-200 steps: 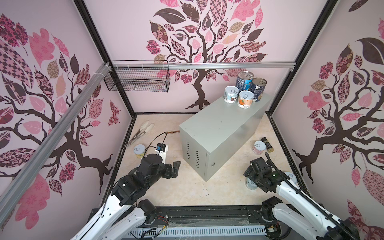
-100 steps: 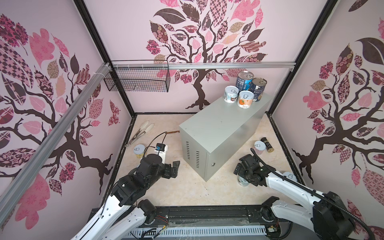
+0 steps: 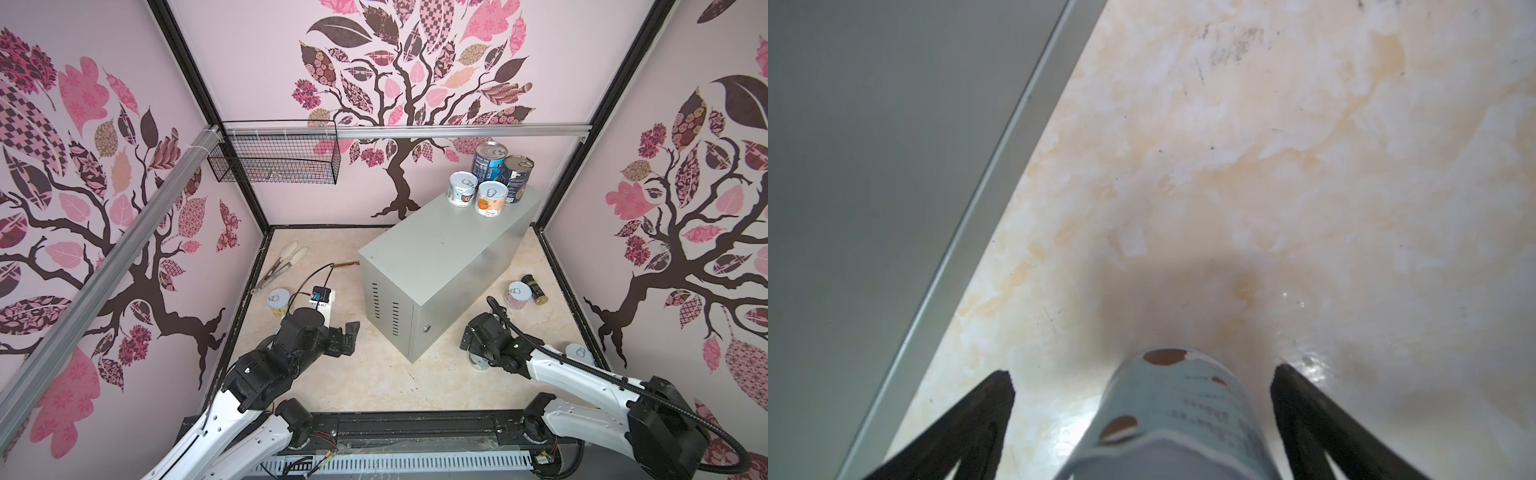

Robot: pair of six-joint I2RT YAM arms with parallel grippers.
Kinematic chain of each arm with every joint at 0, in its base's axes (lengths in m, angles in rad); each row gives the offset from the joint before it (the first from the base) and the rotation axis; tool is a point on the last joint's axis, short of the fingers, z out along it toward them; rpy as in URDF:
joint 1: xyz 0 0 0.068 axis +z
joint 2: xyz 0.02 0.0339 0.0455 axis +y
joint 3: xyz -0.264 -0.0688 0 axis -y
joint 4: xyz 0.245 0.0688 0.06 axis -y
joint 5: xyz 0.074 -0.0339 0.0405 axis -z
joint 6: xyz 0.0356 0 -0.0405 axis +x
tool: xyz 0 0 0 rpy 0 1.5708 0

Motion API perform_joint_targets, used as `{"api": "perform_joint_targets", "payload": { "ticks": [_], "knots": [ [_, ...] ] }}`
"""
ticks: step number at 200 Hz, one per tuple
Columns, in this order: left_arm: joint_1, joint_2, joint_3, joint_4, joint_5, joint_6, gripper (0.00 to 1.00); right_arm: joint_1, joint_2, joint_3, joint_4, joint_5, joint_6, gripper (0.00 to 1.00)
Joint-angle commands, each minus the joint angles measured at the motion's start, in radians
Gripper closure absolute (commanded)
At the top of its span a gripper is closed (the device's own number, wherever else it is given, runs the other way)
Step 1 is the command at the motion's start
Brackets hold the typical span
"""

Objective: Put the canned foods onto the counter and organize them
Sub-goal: 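Lift the light-blue can off the floor with the right gripper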

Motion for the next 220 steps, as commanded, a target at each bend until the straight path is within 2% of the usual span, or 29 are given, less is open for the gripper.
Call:
{"api": "perform_joint_targets", "payload": {
  "ticks": [1,14,90,123,169,220],
  "knots": [
    [0.007,0.001,-0.024,0.009,-0.003,0.001,0.02,0.087,-0.029,-0.021,0.010,0.144,-0.002,0.00],
    [0.007,0.001,-0.025,0.008,-0.005,0.001,0.02,0.121,-0.024,-0.032,0.014,0.179,0.013,0.00],
    [0.009,-0.002,-0.026,0.006,-0.017,-0.002,0.02,0.171,-0.098,-0.144,0.099,0.203,0.028,0.00],
    [0.008,-0.005,-0.025,0.008,-0.022,-0.003,0.02,0.269,-0.108,-0.165,0.136,0.281,0.037,0.00],
    [0.008,-0.004,-0.025,0.004,-0.025,-0.005,0.02,0.291,-0.013,-0.146,0.155,0.281,0.057,0.02],
    [0.007,-0.006,-0.025,0.004,-0.029,-0.006,0.02,0.291,-0.011,-0.149,0.164,0.282,0.059,0.08]
  ]
}}
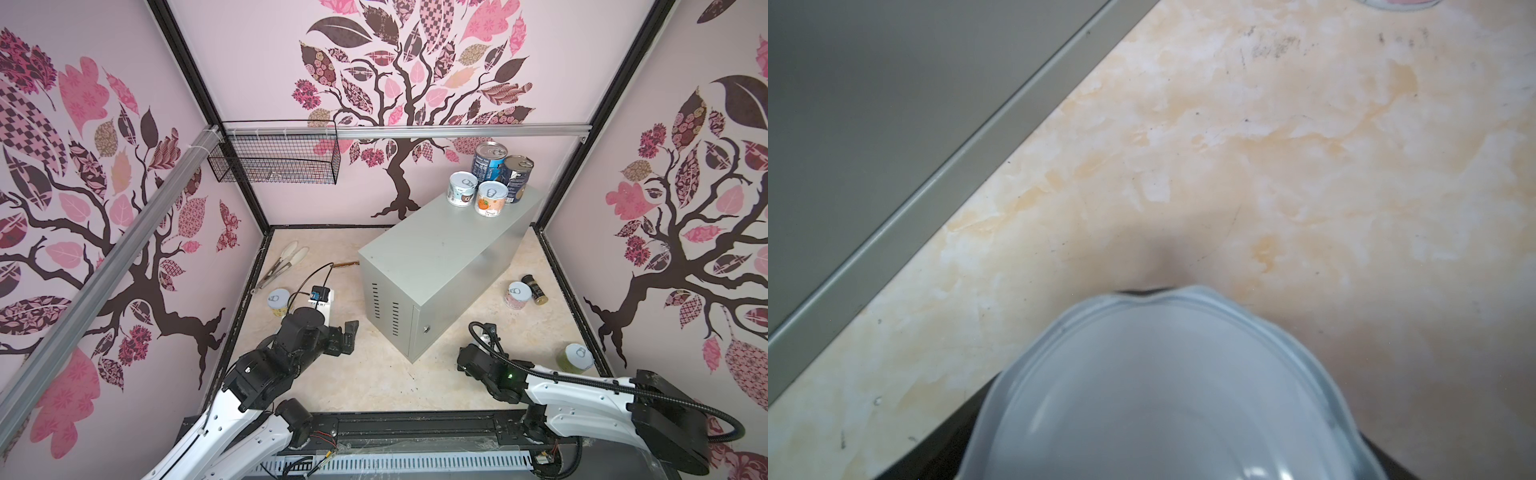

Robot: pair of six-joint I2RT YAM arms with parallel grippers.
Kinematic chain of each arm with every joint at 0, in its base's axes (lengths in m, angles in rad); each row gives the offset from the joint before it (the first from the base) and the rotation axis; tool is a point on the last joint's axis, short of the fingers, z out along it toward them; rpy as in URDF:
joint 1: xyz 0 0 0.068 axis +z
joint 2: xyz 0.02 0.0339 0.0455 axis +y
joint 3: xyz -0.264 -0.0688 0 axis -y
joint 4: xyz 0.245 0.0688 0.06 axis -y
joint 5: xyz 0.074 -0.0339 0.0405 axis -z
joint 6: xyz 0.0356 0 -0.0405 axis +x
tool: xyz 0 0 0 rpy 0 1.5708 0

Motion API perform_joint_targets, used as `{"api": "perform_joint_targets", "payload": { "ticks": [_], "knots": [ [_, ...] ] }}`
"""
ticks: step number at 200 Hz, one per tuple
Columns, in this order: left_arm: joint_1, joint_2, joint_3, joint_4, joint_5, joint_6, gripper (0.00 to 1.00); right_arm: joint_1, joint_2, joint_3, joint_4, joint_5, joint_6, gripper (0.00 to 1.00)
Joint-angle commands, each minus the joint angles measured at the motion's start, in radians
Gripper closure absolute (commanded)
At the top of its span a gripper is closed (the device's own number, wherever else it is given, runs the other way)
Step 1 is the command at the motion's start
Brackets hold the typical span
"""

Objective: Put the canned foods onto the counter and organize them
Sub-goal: 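Lift the light-blue can off the floor with the right gripper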

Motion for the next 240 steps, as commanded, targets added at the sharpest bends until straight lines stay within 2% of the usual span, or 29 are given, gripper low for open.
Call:
{"api": "perform_joint_targets", "payload": {
  "ticks": [1,21,61,146,190,220,240],
  "knots": [
    [0.003,-0.007,-0.026,0.004,-0.010,-0.004,0.02,0.006,0.001,0.018,0.013,0.027,0.013,0.08],
    [0.003,-0.007,-0.025,0.005,-0.009,-0.004,0.02,0.005,0.000,0.011,0.024,0.024,0.008,0.14],
    [0.004,-0.011,-0.025,0.004,-0.008,-0.002,0.02,0.005,0.021,0.018,0.034,0.013,-0.003,0.18],
    [0.001,-0.019,-0.025,0.001,-0.016,-0.004,0.02,0.005,0.053,0.031,0.041,0.002,-0.008,0.17],
    [0.001,-0.023,-0.025,0.002,-0.015,-0.004,0.02,0.005,0.042,0.037,0.041,-0.001,-0.026,0.31],
    [0.001,-0.015,-0.023,0.003,-0.013,-0.001,0.02,0.005,0.002,0.040,0.032,0.000,-0.035,0.48],
    [0.001,-0.008,-0.020,0.001,-0.011,-0.001,0.02,0.006,-0.041,0.050,0.014,-0.007,-0.056,0.52]
  ]
}}
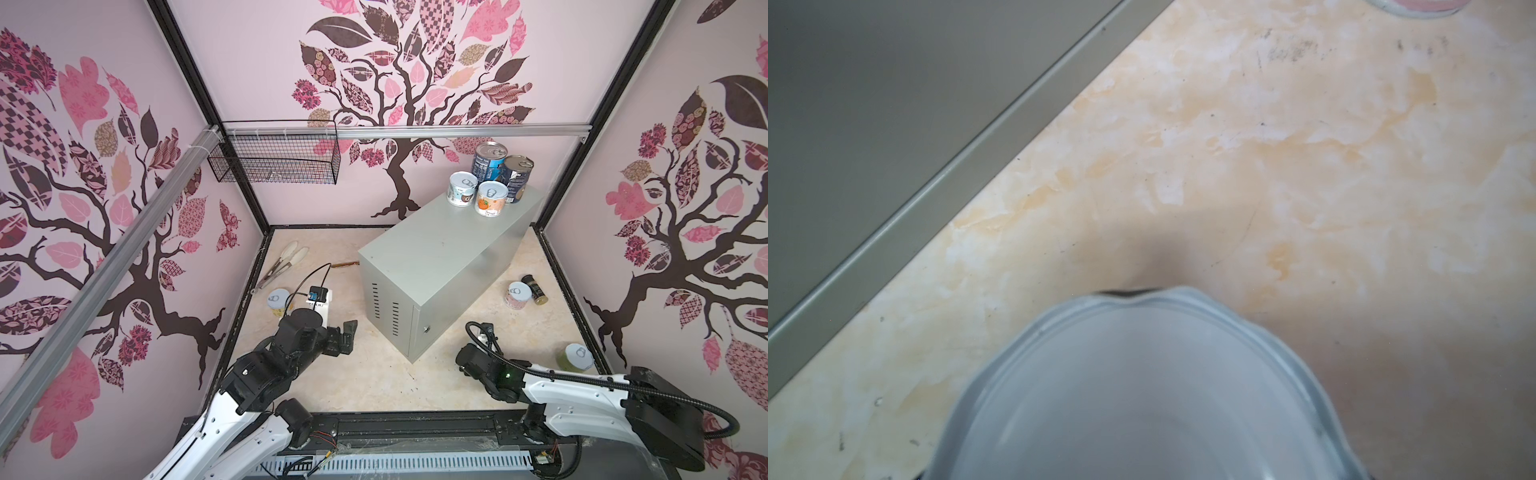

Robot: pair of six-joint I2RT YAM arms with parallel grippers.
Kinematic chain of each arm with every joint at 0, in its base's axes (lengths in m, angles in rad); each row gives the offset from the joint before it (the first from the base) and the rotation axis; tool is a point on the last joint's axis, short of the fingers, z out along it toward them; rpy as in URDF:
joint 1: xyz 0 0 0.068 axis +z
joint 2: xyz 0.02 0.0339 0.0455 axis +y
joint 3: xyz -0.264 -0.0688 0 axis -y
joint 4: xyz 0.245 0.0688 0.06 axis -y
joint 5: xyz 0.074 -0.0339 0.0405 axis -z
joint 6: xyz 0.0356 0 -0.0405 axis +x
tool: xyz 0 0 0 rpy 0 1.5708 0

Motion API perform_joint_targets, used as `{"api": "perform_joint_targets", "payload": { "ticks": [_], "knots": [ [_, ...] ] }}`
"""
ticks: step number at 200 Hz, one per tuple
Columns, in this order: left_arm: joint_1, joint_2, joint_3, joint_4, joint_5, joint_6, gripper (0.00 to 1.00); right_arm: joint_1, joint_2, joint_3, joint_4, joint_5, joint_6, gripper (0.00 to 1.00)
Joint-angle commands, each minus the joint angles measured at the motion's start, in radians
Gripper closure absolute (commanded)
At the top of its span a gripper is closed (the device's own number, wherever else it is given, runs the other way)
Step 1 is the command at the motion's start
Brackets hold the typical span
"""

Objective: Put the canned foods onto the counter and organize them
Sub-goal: 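Lift the light-blue can off the floor with the right gripper, then carry the light-blue can up over the cabinet top with the right gripper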

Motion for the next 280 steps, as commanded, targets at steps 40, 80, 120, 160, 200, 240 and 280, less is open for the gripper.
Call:
{"api": "perform_joint_targets", "payload": {
  "ticks": [40,80,120,160,200,240,280],
  "knots": [
    [0.002,0.003,-0.013,-0.009,-0.013,-0.003,0.02,0.005,-0.198,0.098,-0.093,-0.011,-0.090,0.54],
    [0.002,0.004,0.013,-0.031,-0.018,-0.008,0.02,0.005,-0.355,0.167,-0.174,-0.029,-0.177,0.55],
    [0.001,0.010,0.066,-0.065,-0.031,-0.003,0.02,0.005,-0.438,0.277,-0.301,-0.044,-0.224,0.56],
    [0.001,0.010,0.151,-0.107,-0.066,0.015,0.02,0.005,-0.499,0.392,-0.409,-0.079,-0.249,0.56],
    [0.001,0.020,0.248,-0.155,-0.117,0.049,0.02,0.005,-0.535,0.554,-0.527,-0.107,-0.293,0.57],
    [0.002,0.071,0.368,-0.213,-0.110,0.093,0.02,0.005,-0.528,0.708,-0.636,-0.109,-0.343,0.57],
    [0.001,0.125,0.473,-0.243,-0.100,0.133,0.02,0.005,-0.463,0.861,-0.673,-0.123,-0.405,0.58]
  ]
}}
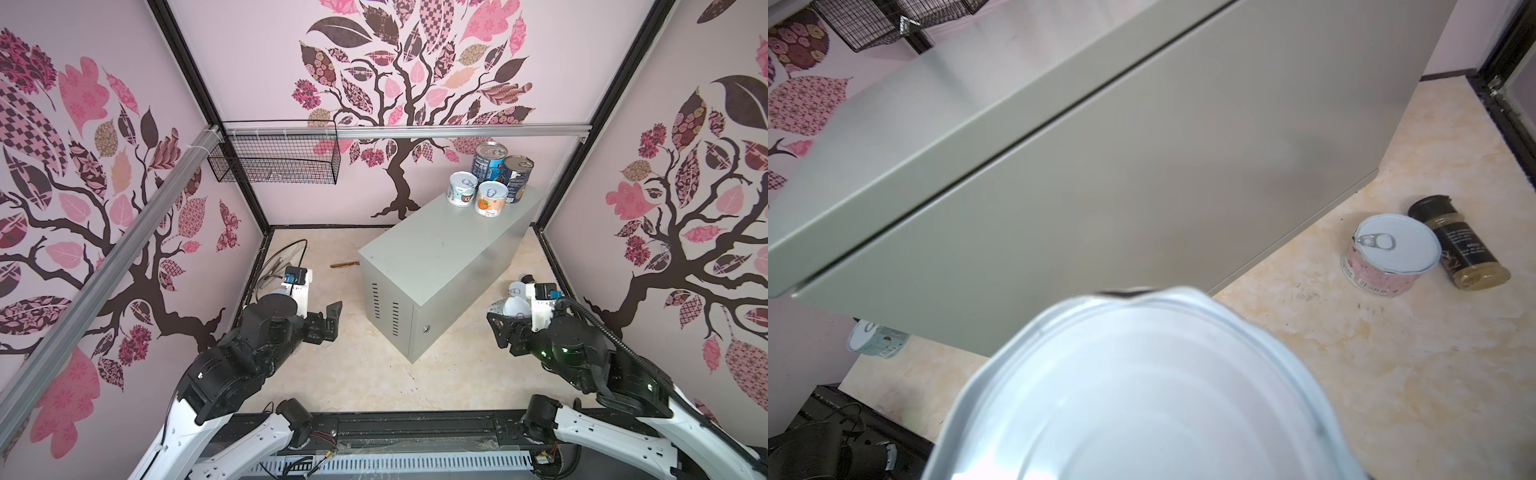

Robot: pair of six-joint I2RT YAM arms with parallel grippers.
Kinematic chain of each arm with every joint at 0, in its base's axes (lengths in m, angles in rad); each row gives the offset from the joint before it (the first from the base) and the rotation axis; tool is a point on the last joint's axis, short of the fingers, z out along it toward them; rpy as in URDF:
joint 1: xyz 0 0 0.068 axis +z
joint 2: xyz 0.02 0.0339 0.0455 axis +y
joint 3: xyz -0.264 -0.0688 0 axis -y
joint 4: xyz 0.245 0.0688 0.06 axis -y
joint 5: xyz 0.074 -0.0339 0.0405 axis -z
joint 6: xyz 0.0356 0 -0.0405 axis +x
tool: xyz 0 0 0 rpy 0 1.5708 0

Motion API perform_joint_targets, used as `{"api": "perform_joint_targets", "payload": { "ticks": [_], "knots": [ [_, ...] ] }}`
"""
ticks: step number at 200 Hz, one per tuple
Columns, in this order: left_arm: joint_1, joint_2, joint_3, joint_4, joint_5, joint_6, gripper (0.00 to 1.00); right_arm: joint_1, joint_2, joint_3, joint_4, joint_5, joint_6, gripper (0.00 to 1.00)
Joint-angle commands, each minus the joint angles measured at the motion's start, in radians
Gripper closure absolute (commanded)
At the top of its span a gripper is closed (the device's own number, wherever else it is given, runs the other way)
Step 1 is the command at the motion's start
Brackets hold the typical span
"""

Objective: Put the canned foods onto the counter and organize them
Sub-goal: 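Carry the light-blue can up over the cabinet top with the right gripper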

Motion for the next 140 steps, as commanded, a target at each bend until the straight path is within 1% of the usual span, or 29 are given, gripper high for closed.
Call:
{"api": "perform_joint_targets", "payload": {
  "ticks": [1,38,80,105,140],
  "knots": [
    [0.001,0.018,0.065,-0.031,0.002,0.043,0.02,0.005,0.041,0.116,-0.010,0.002,-0.063,0.58],
    [0.003,0.035,0.113,-0.025,0.005,0.060,0.02,0.005,0.151,0.291,-0.018,-0.018,-0.136,0.58],
    [0.003,0.033,0.105,0.014,0.008,0.055,0.02,0.005,0.285,0.498,-0.019,-0.044,-0.221,0.59],
    [0.003,0.009,0.049,0.065,0.039,0.029,0.02,0.005,0.382,0.625,-0.039,-0.047,-0.271,0.58],
    [0.007,-0.021,-0.048,0.128,0.009,0.030,0.02,0.005,0.545,0.837,-0.103,-0.018,-0.332,0.58]
  ]
}}
